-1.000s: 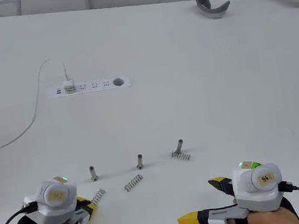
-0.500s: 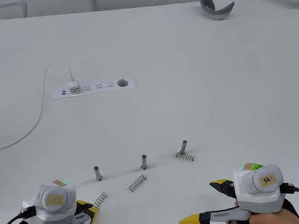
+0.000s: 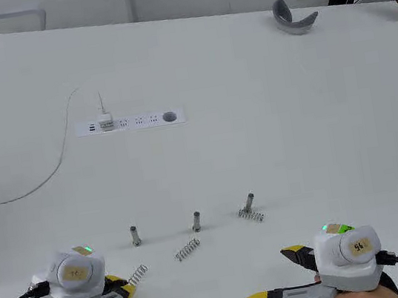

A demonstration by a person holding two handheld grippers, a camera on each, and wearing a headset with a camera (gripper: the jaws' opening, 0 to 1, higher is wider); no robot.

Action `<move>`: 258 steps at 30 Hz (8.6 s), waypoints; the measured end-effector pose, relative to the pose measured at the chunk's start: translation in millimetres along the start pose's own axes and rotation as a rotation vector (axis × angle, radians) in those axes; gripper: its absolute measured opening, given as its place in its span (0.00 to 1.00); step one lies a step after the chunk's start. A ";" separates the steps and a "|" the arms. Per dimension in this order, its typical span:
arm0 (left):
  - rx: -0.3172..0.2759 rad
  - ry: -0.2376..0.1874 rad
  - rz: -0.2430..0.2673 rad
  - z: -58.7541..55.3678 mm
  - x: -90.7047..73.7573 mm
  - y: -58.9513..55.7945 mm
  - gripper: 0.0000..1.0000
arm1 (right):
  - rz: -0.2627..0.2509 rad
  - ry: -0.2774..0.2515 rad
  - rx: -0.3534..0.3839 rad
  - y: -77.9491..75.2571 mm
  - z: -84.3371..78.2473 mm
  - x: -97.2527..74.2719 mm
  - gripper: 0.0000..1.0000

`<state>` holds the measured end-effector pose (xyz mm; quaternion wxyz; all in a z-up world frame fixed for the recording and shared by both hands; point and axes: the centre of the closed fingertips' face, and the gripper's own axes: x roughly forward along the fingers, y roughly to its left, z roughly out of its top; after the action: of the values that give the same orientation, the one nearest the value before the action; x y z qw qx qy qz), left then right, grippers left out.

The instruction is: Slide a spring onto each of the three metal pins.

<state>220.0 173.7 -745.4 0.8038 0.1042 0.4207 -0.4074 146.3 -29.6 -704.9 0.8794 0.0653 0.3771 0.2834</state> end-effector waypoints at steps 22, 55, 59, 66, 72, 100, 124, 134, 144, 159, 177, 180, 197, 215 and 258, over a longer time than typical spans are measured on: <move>0.096 -0.048 -0.076 36.8 -11.0 -41.8 0.10 | 0.049 -0.024 0.016 9.3 9.0 5.6 0.85; 0.278 -0.067 -0.250 55.2 -6.6 -136.5 0.10 | 0.217 -0.103 0.132 40.4 26.5 9.6 0.59; 0.300 -0.069 -0.273 56.1 -7.8 -148.6 0.10 | 0.239 -0.106 0.155 44.9 25.2 8.3 0.53; 0.324 -0.074 -0.305 56.4 -8.8 -164.3 0.10 | 0.287 -0.120 0.209 51.3 24.6 6.5 0.38; 0.340 -0.079 -0.313 57.1 -9.9 -168.0 0.10 | 0.311 -0.117 0.205 57.6 22.6 6.1 0.30; 0.399 -0.057 -0.322 46.3 -9.7 -169.5 0.10 | 0.404 -0.104 0.258 74.9 24.3 1.9 0.20; 0.403 -0.143 -0.419 63.9 -15.8 -178.1 0.10 | 0.467 0.018 0.033 83.8 39.7 -16.3 0.14; 0.405 -0.216 -0.492 85.9 -26.0 -188.3 0.10 | 0.511 0.117 -0.178 87.9 51.0 -28.6 0.13; 0.447 -0.254 -0.551 94.5 -33.5 -200.0 0.10 | 0.547 0.222 -0.362 93.5 46.1 -36.5 0.13; 0.478 -0.243 -0.566 90.9 -37.1 -198.4 0.10 | 0.560 0.247 -0.450 98.6 45.5 -33.9 0.13; 0.342 -0.242 -0.467 63.8 -36.0 -160.3 0.18 | 0.542 0.272 -0.424 102.8 41.3 -17.2 0.12; 0.311 -0.246 -0.434 62.1 -35.7 -149.1 0.20 | 0.526 0.274 -0.432 98.9 40.6 -13.5 0.12; 0.184 -0.268 -0.225 56.0 -40.9 -73.5 0.36 | 0.421 0.282 -0.430 76.6 41.6 9.6 0.12; 0.056 -0.263 -0.070 35.7 -54.0 -12.0 0.46 | 0.352 0.369 -0.423 57.9 34.4 41.0 0.12; -0.038 -0.276 0.068 11.2 -81.9 38.3 0.62 | 0.268 0.445 -0.557 57.0 93.2 120.3 0.13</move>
<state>229.4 239.2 -682.8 0.8692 0.0459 0.3101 -0.3824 252.7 92.9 -695.6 0.7153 -0.1904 0.4553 0.4948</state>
